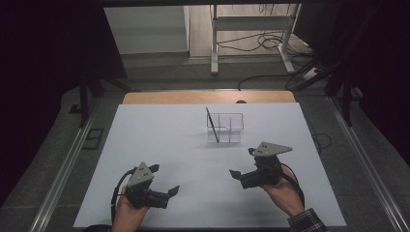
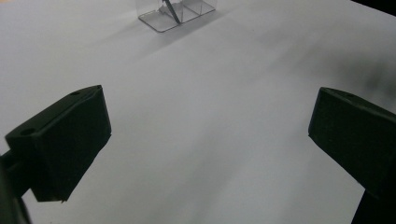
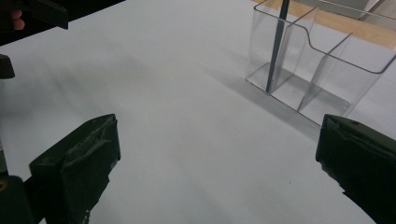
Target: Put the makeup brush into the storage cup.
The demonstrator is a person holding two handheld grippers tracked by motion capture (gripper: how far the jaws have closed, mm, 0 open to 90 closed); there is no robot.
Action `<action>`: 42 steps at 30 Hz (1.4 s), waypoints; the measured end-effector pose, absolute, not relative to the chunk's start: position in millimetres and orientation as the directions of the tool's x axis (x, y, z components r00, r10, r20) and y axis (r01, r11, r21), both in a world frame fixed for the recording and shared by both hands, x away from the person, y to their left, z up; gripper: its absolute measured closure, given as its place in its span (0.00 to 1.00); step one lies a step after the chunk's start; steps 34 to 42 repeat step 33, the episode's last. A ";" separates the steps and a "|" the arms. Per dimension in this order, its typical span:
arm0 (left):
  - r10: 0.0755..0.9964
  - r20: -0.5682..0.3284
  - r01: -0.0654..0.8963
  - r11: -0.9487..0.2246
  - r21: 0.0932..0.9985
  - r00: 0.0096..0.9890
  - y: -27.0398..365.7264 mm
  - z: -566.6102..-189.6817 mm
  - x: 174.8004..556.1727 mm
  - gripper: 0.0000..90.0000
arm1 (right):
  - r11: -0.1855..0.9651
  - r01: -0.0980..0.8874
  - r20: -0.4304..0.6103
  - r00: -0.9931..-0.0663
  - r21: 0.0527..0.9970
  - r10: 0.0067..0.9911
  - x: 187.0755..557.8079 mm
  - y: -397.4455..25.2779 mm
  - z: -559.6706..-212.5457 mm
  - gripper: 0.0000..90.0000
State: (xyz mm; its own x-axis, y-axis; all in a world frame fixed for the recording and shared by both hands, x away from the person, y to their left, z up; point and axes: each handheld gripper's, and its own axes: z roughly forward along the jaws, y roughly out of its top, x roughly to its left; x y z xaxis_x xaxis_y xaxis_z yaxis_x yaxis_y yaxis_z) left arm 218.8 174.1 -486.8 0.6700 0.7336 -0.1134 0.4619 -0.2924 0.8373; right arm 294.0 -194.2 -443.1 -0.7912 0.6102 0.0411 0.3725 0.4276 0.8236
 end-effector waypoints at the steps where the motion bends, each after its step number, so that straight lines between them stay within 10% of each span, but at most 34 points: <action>1: 0.733 -0.113 0.462 -0.293 0.837 0.670 174.1 -486.8 218.8 0.00 | 0.425 0.371 0.040 -0.789 0.825 0.613 292.9 -195.9 -443.0 0.00; 42: 0.732 -0.101 0.466 -0.314 0.827 0.673 170.6 -487.8 219.1 0.00 | 0.409 0.420 0.000 -0.698 0.810 0.717 264.9 -254.4 -461.0 0.00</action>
